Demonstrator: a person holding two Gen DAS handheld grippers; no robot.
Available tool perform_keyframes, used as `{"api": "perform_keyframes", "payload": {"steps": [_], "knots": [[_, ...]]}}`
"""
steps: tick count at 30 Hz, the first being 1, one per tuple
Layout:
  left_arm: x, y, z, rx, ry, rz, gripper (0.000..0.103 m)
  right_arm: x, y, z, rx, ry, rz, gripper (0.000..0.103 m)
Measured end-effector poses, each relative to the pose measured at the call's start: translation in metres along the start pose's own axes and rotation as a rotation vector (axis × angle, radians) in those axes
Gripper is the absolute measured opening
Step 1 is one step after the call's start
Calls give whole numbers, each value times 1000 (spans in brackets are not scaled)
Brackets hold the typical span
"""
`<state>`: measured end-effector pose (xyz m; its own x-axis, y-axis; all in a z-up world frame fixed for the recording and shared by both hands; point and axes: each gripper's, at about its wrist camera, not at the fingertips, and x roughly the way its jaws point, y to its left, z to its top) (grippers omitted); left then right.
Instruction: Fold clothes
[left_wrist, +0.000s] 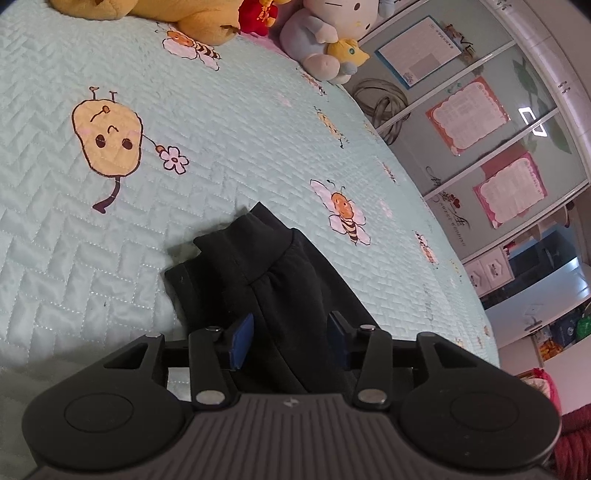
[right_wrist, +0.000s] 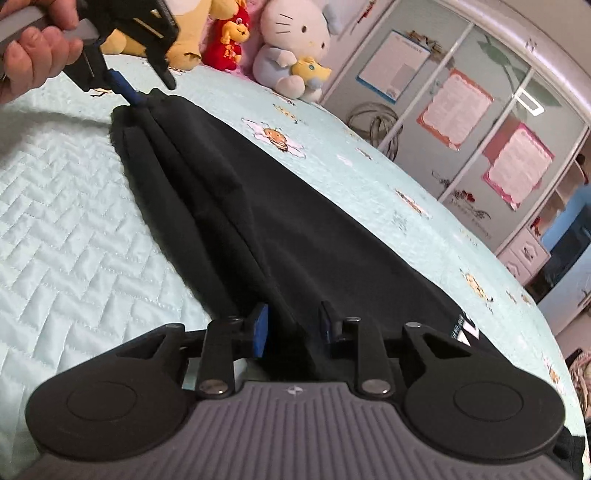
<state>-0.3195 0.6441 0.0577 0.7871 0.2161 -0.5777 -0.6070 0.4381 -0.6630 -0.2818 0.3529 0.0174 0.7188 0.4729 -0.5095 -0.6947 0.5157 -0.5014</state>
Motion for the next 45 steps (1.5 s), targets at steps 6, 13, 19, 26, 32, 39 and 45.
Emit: {"api": "perform_keyframes", "payload": {"steps": [6, 13, 19, 26, 32, 39, 45], "knots": [[-30, -7, 2, 24, -86, -11, 0, -19, -8, 15, 11, -82, -24, 2], [-51, 13, 7, 3, -127, -12, 0, -43, -11, 10, 13, -121, 0, 2], [-26, 31, -8, -31, -41, -15, 8, -14, 14, -6, -33, -8, 29, 20], [-12, 9, -1, -25, -51, 13, 59, -37, 1, 2, 15, -115, 26, 38], [-7, 15, -6, -7, -77, 129, 12, 1, 9, 8, 17, -1, 113, 3], [-52, 11, -7, 37, -166, 141, 8, -33, -20, -6, 194, -88, 126, 24], [-42, -54, -39, 261, -125, 31, 41, -66, -85, -41, 406, -168, 10, 33]]}}
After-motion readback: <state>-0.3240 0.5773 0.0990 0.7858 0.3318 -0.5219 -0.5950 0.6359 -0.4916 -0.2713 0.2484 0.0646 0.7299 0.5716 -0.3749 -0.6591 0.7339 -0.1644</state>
